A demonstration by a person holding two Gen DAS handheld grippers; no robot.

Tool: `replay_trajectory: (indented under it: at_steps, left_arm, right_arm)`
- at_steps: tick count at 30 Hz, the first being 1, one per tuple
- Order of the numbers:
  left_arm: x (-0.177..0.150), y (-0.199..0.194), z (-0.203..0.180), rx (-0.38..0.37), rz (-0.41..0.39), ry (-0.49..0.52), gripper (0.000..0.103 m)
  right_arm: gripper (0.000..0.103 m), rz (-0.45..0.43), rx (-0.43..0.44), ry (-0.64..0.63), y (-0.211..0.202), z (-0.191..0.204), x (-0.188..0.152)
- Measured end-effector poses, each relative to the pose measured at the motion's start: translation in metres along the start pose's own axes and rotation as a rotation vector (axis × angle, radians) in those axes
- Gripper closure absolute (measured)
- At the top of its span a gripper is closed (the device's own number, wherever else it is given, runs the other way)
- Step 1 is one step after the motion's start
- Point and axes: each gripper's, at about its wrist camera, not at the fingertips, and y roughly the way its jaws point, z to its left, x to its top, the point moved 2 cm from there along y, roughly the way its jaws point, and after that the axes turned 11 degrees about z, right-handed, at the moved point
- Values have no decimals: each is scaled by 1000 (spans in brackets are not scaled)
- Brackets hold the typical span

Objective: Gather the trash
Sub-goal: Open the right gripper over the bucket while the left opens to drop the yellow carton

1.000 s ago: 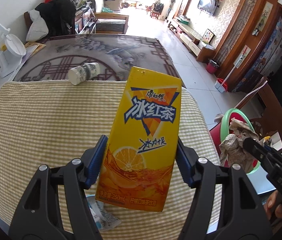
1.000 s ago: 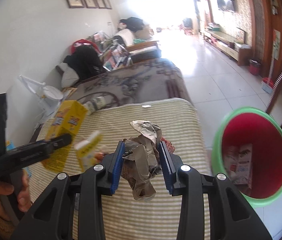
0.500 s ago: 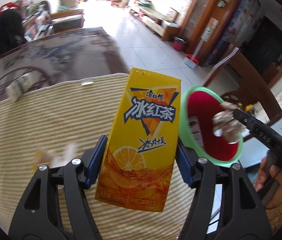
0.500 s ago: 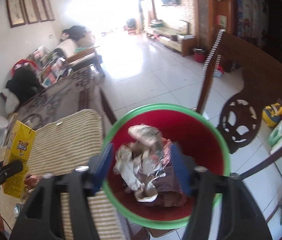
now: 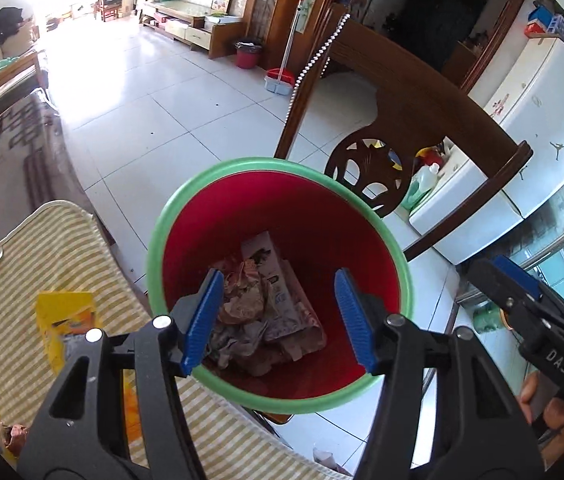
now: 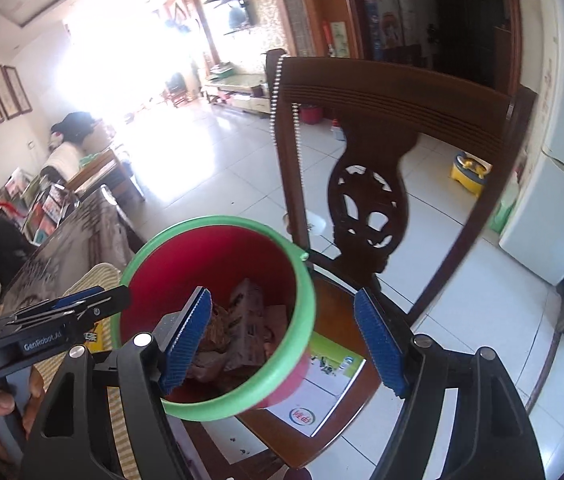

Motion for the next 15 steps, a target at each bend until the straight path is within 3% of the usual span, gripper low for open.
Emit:
replay_trajectory:
  at_steps: [2,4,6,8,11,15]
  left_arm:
    - [-1,-8,3,-7,-24,-11,47]
    - [-4,-14,10,21,-38,-20,28]
    - [-12,-19,25,101,-60,-53,22]
    - [-23,-22,49,171,-63,-115,22]
    - [-45,-24,99,272,-44,-290,22]
    - [-64,1,137,339,75,-381,22]
  right_arm:
    - [31,-7,0,15,-5,-5,-2]
    - [31,-11,5,18,-8,-6,-4]
    - [31,-5,9,10,-6,-2,-4]
    - [31,7,18,1,-2,3,-4]
    - [31,22,40,-13,5,15,-3]
    - [31,38,62,-49,14,33,-1]
